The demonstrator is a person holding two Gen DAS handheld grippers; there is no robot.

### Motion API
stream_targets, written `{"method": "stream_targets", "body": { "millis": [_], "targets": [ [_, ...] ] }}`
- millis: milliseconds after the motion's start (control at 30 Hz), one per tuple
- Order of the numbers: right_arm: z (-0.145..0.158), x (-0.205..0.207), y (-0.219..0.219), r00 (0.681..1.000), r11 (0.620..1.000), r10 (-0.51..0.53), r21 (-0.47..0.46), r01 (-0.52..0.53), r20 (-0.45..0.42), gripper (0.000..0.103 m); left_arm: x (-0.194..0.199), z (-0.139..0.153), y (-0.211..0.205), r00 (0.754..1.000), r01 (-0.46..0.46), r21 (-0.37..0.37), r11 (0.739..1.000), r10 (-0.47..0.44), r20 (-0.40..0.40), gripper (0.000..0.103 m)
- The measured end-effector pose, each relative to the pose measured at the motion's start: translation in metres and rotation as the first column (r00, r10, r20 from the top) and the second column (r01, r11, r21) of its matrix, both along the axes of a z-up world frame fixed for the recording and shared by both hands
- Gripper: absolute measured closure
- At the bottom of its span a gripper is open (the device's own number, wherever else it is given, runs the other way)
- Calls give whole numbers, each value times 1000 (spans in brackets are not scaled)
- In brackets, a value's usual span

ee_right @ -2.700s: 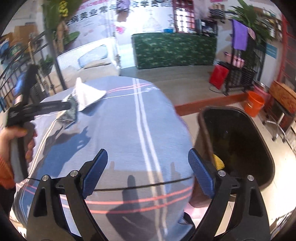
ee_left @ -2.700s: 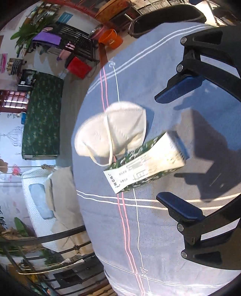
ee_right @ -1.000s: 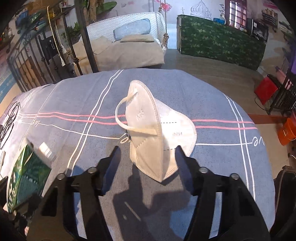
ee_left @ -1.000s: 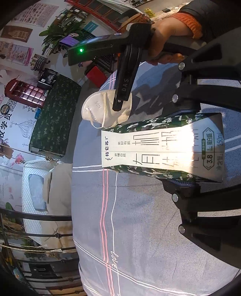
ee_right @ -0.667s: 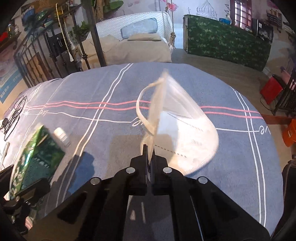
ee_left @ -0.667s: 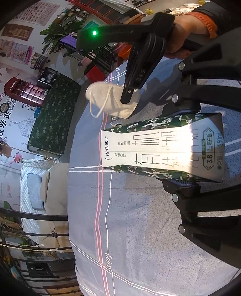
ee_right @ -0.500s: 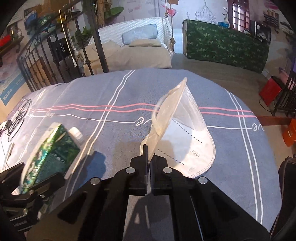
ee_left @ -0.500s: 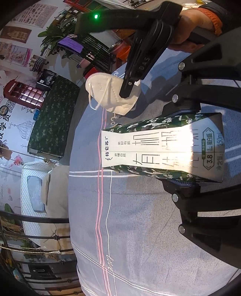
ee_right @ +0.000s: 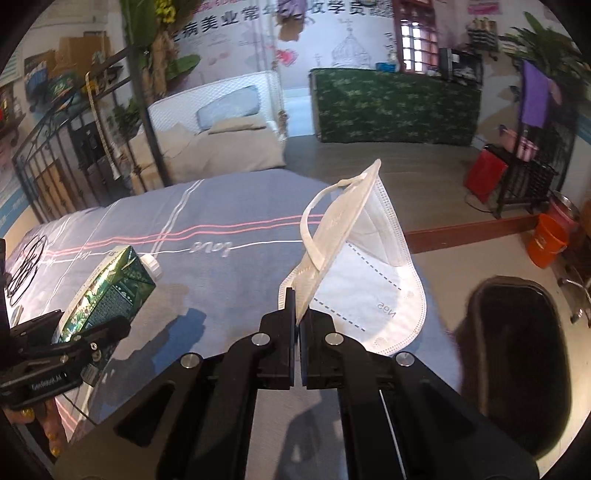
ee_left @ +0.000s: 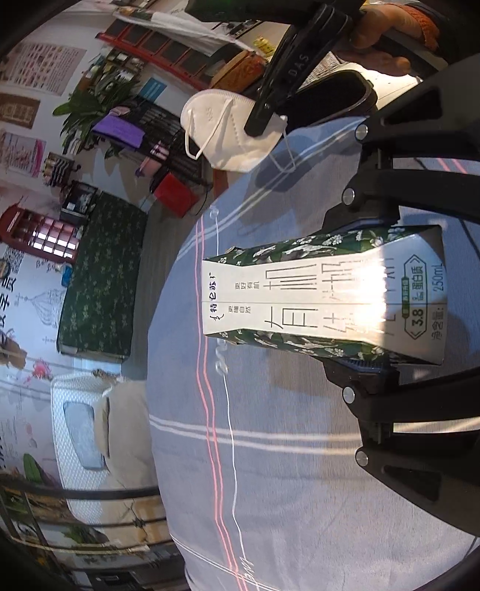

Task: Collect trash
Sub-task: 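Carry mask and milk carton over the wastebasket and open both tools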

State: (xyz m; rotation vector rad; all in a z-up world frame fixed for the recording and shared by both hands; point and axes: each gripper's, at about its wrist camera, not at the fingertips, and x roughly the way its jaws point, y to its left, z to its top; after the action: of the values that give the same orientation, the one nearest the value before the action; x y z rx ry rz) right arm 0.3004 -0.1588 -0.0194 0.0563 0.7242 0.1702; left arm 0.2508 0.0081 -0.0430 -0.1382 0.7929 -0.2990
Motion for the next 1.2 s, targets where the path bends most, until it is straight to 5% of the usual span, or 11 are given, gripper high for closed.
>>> {"method": "stream_targets", "body": {
  "millis": [333, 700, 800, 867, 1200],
  "targets": [
    [-17, -28, -108, 971, 970, -237, -54, 235, -36, 101, -1, 1, -81, 987, 159, -7, 987, -159, 3, 53],
    [-79, -21, -178, 905, 921, -389, -51, 387, -171, 100, 3, 2, -156, 957, 289, -8, 957, -289, -13, 53],
    [-94, -18, -187, 889, 917, -395, -43, 397, -229, 82, 2, 0, -173, 948, 318, -2, 948, -318, -24, 53],
    [-99, -20, -190, 878, 907, -416, -40, 419, -236, 39, 3, -3, -182, 942, 334, 2, 943, -334, -37, 53],
    [-91, -57, -194, 878, 890, -447, 14, 456, -171, 29, 19, -14, -245, 904, 423, 30, 906, -419, -87, 53]
  ]
}}
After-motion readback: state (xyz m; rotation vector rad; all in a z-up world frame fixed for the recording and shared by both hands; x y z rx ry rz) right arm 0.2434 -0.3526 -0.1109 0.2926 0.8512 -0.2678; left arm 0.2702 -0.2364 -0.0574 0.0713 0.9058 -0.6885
